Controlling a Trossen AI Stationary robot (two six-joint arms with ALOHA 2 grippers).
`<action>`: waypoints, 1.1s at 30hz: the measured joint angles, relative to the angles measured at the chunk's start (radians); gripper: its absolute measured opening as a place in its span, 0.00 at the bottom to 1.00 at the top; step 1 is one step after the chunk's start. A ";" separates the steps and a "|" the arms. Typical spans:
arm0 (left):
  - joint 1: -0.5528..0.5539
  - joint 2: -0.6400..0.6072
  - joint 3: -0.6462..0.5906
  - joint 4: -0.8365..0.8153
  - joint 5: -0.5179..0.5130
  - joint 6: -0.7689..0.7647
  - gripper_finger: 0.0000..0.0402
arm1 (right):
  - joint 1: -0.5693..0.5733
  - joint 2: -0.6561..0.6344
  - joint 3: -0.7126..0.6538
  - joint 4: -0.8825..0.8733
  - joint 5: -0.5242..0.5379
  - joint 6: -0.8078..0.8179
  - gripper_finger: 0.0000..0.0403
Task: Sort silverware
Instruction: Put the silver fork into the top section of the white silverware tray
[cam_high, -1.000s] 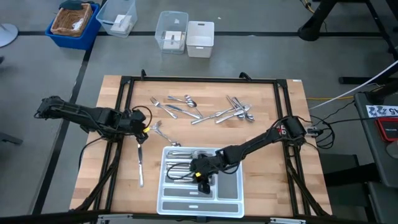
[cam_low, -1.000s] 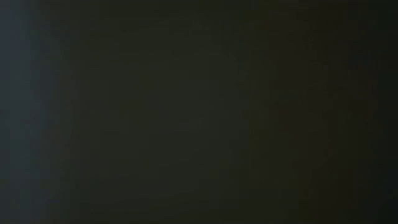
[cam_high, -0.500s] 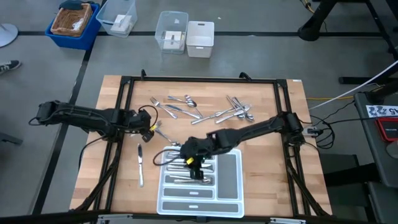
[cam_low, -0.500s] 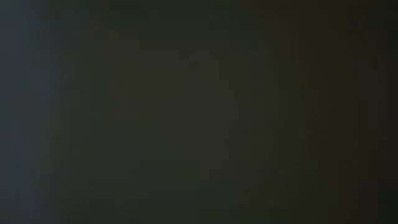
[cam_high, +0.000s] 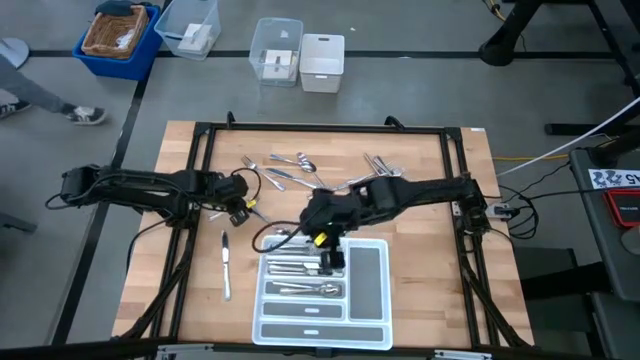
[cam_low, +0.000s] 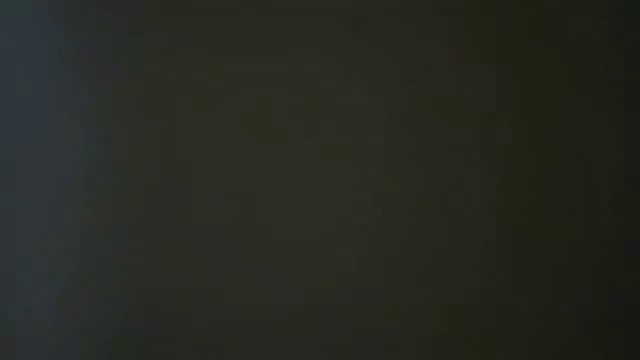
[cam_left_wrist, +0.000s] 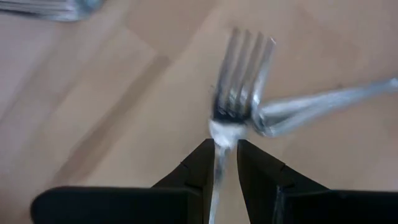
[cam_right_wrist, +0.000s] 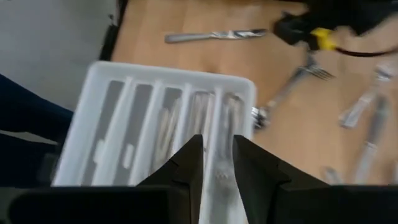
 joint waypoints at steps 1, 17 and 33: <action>0.004 0.005 0.000 -0.001 0.018 0.013 0.15 | 0.000 -0.002 0.018 -0.033 0.021 -0.008 0.22; 0.025 0.172 0.005 0.005 0.035 0.011 0.15 | -0.103 -0.162 -0.011 -0.335 0.214 -0.061 0.22; 0.026 0.205 0.005 0.009 0.067 -0.009 0.03 | -0.300 -0.163 -0.011 -0.364 0.165 -0.227 0.22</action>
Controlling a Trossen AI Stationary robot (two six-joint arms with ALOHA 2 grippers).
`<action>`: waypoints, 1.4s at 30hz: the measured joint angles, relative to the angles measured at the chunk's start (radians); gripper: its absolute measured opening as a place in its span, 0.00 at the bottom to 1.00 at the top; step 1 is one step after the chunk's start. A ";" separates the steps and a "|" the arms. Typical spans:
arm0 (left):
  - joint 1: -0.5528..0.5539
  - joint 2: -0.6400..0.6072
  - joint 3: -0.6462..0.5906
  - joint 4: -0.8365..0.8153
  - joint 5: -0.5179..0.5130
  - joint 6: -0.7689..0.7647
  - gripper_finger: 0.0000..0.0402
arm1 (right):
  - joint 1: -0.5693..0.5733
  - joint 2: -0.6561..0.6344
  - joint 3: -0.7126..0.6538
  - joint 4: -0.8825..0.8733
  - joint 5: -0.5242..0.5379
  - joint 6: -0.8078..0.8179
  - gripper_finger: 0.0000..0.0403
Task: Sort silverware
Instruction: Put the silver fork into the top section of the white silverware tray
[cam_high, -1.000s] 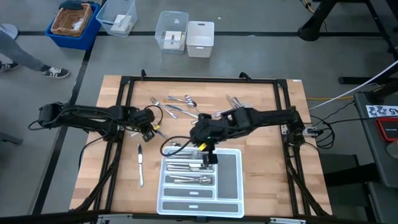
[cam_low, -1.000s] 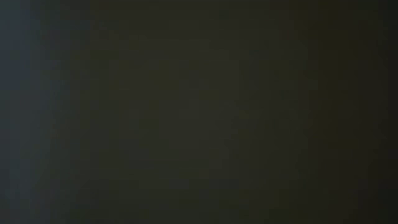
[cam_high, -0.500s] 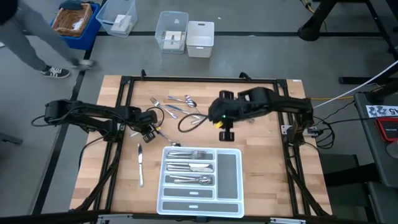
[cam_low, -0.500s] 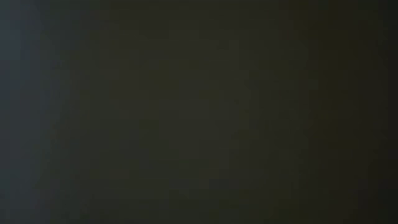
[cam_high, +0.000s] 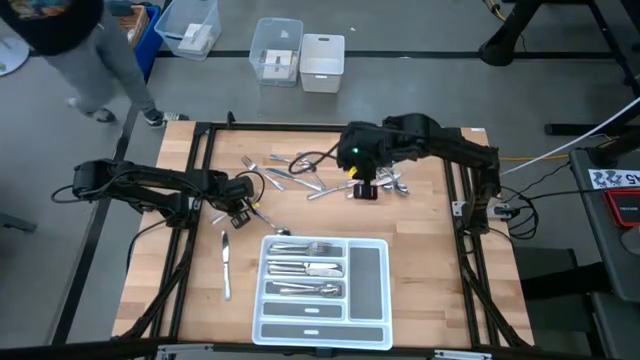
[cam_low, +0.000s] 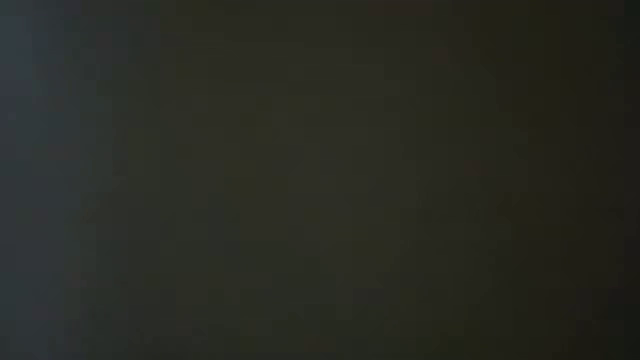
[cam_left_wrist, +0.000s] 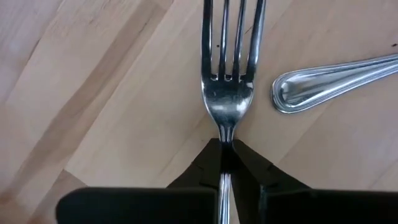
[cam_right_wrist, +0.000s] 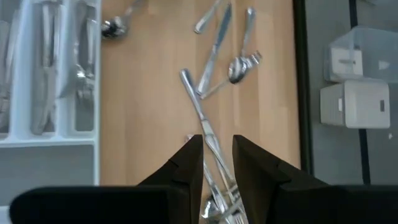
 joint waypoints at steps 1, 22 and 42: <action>0.000 0.000 0.000 0.000 0.004 -0.001 0.03 | -0.011 0.000 0.000 -0.004 -0.002 0.000 0.22; -0.006 -0.212 0.099 0.027 0.188 -0.062 0.00 | -0.174 0.000 -0.001 -0.040 -0.080 -0.048 0.22; -0.293 0.025 0.107 0.810 0.249 0.150 0.02 | -0.298 0.000 -0.001 0.019 -0.199 -0.075 0.22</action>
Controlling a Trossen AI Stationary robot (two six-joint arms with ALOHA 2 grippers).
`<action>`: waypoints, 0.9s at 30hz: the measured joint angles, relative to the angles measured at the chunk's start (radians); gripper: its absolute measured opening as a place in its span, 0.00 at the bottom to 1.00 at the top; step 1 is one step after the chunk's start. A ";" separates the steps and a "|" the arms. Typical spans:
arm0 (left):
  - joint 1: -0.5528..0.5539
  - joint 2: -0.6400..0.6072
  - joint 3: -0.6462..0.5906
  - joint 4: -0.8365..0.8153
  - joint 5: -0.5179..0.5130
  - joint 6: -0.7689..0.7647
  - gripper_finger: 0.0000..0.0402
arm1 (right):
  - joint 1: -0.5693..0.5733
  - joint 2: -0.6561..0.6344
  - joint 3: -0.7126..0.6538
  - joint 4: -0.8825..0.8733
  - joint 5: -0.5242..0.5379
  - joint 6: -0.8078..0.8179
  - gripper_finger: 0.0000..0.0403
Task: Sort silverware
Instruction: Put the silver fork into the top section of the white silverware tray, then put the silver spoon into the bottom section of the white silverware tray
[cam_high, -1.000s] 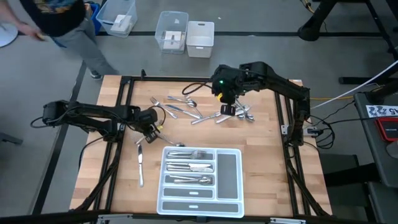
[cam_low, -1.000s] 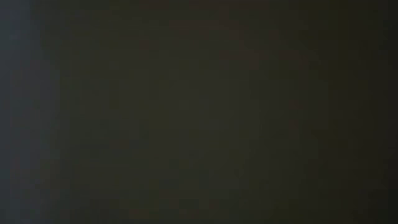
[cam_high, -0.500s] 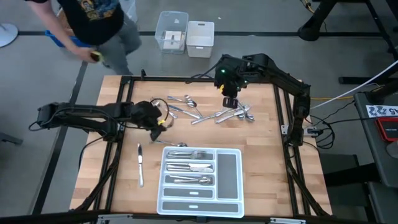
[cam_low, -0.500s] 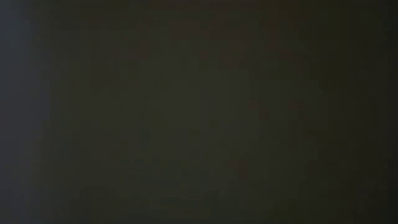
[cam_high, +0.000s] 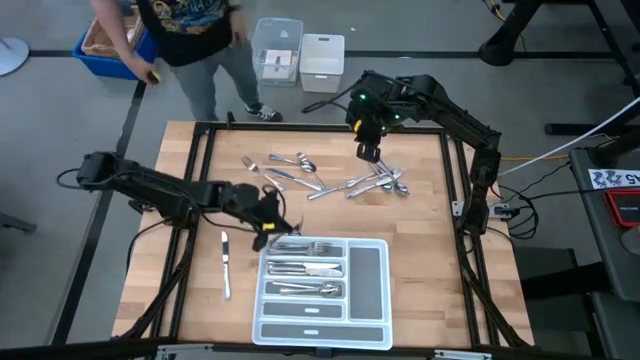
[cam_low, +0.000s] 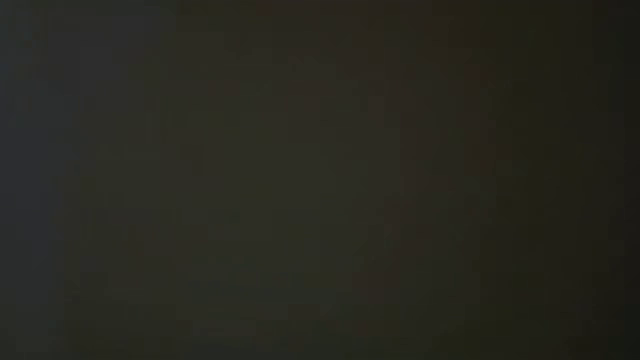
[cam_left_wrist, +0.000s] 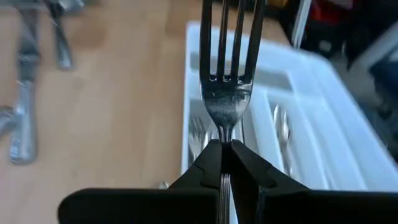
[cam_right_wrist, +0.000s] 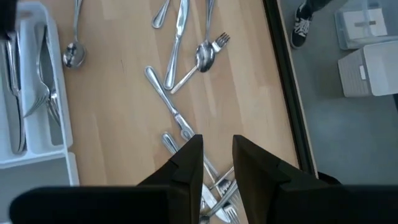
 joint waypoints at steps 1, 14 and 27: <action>-0.009 0.020 0.000 0.001 0.000 0.007 0.02 | 0.000 0.000 0.000 0.005 0.000 0.000 0.22; -0.049 0.233 0.001 0.076 -0.035 0.040 0.03 | 0.003 0.000 0.000 -0.021 0.000 0.006 0.22; -0.050 0.248 -0.001 0.129 -0.041 -0.077 0.28 | -0.109 -0.008 -0.032 -0.050 -0.110 -0.078 0.22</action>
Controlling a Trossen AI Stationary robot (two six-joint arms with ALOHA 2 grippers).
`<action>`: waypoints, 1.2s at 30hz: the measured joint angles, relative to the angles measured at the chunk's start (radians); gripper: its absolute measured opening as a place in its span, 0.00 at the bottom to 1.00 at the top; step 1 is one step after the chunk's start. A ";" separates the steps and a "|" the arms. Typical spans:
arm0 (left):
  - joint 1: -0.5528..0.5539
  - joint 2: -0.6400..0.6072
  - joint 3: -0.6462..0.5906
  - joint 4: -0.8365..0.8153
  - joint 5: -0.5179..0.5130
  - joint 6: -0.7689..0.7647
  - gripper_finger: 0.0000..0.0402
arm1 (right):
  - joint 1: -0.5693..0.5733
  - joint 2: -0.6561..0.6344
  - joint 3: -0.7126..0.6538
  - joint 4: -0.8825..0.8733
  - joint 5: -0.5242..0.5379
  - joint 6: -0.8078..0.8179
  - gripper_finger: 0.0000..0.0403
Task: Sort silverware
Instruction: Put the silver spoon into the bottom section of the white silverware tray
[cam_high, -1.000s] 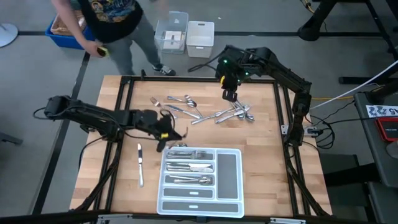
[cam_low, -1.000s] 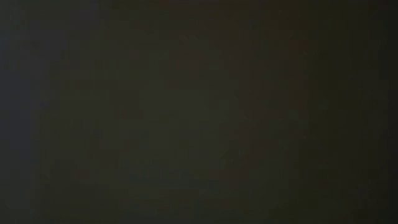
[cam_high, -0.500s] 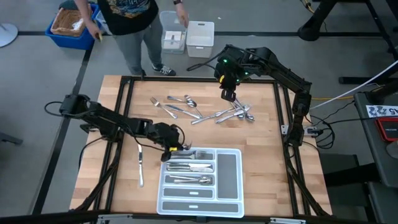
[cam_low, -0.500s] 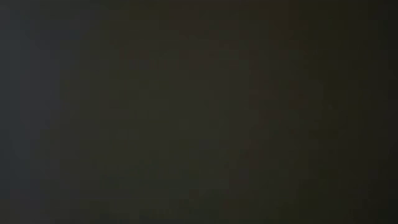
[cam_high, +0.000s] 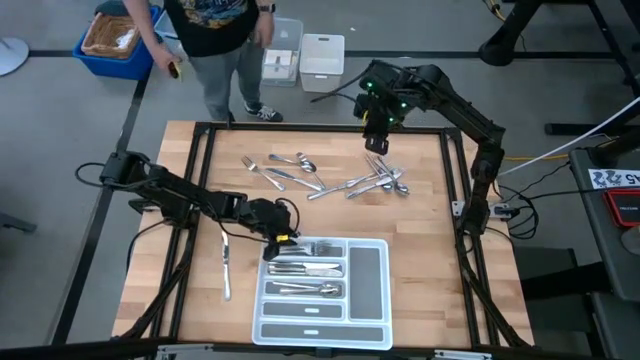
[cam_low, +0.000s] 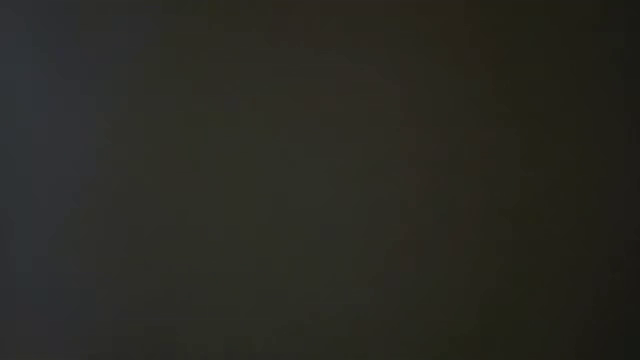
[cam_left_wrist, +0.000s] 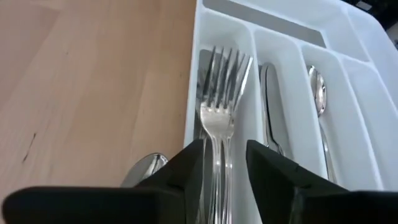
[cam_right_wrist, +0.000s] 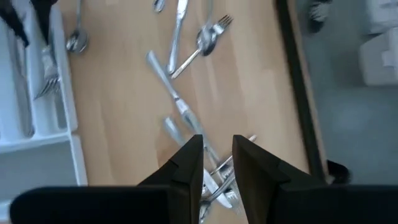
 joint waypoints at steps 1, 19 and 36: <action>0.000 -0.001 0.000 0.003 0.000 -0.005 0.29 | -0.013 0.000 -0.022 -0.001 -0.020 -0.016 0.22; 0.071 -0.004 0.000 0.128 -0.036 -0.231 0.24 | -0.237 0.002 -0.836 0.365 0.144 0.264 0.22; 0.166 -0.004 0.000 0.128 -0.050 -0.232 0.24 | -0.235 0.001 -1.076 0.635 0.077 0.326 0.22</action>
